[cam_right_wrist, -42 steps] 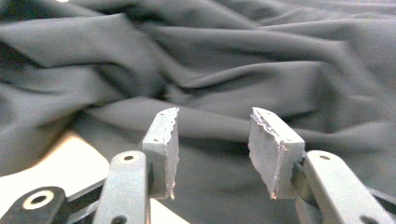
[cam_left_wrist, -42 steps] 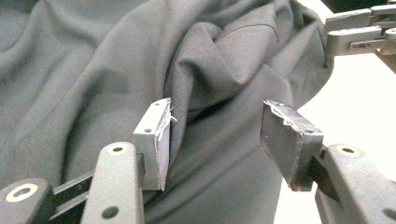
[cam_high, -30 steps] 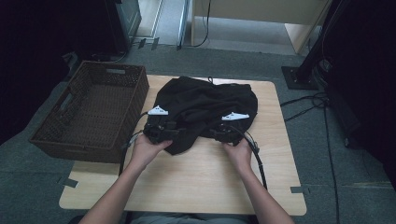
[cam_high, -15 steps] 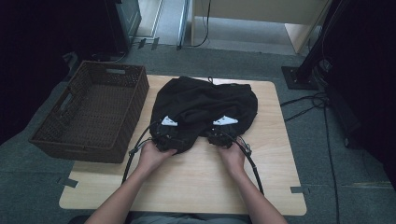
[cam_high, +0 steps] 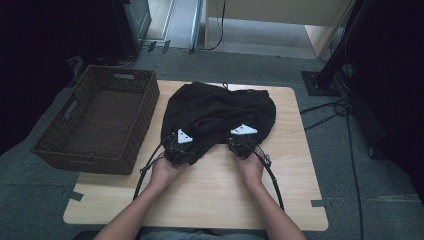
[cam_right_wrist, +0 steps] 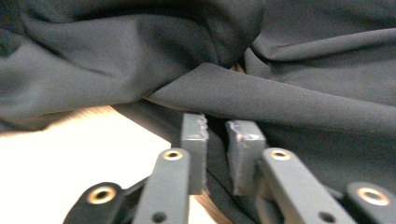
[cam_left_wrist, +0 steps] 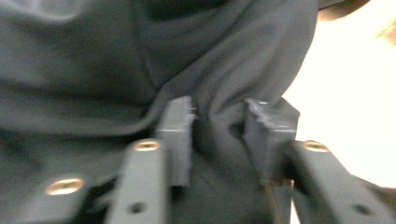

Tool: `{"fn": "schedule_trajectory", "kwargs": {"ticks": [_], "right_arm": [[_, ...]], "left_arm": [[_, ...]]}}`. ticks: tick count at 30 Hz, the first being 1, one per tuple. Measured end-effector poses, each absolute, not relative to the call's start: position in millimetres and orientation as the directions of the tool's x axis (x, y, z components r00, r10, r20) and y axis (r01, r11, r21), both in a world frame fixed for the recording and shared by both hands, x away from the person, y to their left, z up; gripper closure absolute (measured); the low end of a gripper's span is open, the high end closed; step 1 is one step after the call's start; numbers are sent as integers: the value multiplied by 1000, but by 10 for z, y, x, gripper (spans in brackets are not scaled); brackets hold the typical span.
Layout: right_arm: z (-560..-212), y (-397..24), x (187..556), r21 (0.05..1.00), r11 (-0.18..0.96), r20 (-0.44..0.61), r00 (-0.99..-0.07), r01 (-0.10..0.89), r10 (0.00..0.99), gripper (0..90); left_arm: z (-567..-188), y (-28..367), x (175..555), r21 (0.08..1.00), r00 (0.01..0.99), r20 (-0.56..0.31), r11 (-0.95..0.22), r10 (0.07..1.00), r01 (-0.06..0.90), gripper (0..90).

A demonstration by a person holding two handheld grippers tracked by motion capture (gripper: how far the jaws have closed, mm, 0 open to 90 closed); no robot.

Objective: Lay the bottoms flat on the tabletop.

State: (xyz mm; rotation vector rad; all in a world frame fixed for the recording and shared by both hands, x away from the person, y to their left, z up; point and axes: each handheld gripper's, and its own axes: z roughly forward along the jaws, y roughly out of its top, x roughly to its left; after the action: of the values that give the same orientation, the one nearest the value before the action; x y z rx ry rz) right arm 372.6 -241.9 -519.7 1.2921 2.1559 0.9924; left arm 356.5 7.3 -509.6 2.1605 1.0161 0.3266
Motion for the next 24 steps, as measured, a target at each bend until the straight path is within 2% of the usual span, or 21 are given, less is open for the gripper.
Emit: {"fn": "schedule_trajectory", "kwargs": {"ticks": [2, 5, 13, 21, 24], "right_arm": [[-5189, -2420, 3724, 756, 309, -5, -468, 577, 884, 852], [-5165, -2458, 3728, 743, 312, 5, -471, 592, 882, 871], [-5037, -2833, 3631, 724, 282, 40, -447, 629, 894, 878], [-4877, -3356, 3550, 735, 187, 102, -379, 652, 920, 877], [-4862, -3545, 3558, 721, 162, 98, -331, 674, 938, 877]], "left_arm": [[-5091, 109, 3587, 692, 655, -111, -415, 748, 591, 797], [-5034, 174, 3631, 676, 649, -184, -384, 738, 628, 847], [-4602, 490, 3684, 762, 614, -244, -243, 751, 600, 855], [-4508, 815, 3787, 779, 525, -296, -117, 798, 617, 856], [-4519, 862, 3813, 773, 502, -283, -115, 818, 624, 856]]}}
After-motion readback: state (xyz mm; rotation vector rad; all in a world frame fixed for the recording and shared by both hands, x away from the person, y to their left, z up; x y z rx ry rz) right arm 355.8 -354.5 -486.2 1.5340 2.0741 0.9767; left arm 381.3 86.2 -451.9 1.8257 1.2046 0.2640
